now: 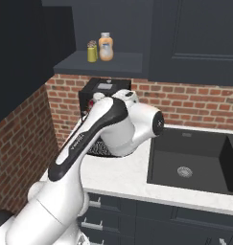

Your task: Put the shaker and condiment bottle from the counter next to their counterparts in the cabinet.

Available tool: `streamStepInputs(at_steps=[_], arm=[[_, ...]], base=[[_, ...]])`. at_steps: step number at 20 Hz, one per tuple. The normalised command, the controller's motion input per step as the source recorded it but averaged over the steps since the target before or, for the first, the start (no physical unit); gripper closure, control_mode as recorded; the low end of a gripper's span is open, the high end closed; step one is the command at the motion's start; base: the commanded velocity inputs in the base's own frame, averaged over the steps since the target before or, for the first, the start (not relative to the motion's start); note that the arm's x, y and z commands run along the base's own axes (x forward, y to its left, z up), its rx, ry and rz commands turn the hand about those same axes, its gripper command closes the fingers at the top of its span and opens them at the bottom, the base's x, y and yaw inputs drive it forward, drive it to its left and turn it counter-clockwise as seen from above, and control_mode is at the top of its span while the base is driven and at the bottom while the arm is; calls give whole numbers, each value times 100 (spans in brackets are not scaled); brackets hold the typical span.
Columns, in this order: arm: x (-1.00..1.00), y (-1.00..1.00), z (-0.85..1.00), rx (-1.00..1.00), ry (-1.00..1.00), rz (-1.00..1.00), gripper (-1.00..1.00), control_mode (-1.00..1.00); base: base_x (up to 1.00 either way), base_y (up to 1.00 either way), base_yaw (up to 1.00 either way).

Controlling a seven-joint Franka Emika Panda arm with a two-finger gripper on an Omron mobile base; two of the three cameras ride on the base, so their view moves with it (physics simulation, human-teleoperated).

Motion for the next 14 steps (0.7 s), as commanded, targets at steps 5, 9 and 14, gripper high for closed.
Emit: streamStepInputs(at_steps=[5, 9, 14], arm=[[0, 0, 71, 0, 0, -37, 100, -100], [0, 0, 59, 0, 0, -37, 100, -100], [0, 9, 64, -2, 0, -35, 100, -100]], base=[[0, 0, 0], [0, 0, 0], [0, 0, 0]])
